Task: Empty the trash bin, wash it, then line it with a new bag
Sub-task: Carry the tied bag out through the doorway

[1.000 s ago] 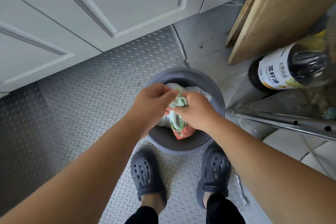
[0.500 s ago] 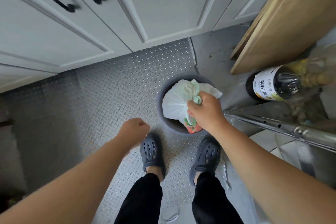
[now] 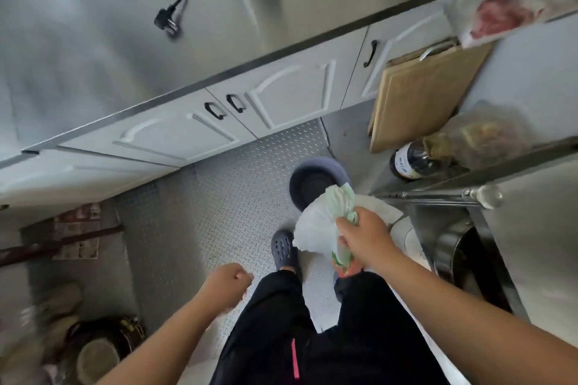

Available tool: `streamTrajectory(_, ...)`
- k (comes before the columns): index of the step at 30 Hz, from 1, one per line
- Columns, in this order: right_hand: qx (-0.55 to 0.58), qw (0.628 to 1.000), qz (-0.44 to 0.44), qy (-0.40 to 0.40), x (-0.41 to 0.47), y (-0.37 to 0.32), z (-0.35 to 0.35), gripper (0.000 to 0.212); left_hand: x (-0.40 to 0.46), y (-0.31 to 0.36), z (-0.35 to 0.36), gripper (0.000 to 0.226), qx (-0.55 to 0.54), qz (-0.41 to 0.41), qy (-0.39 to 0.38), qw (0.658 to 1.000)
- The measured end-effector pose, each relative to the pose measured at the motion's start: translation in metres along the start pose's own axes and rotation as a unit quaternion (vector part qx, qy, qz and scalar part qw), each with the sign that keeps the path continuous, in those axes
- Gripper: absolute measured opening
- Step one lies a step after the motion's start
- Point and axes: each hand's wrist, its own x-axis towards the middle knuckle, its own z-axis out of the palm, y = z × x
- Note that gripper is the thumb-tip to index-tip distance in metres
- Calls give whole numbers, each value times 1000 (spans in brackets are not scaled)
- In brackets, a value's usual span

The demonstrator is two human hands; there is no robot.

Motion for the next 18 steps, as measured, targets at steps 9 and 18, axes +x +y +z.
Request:
streamTrajectory(9,92,988,53,114,-120,17,-15,18,-37,11,-48,25,155,93,-47,982)
streamTrajectory(18,253,920,157,256,-206,65,49,22,10,31,-118,15,380,146,-27,913)
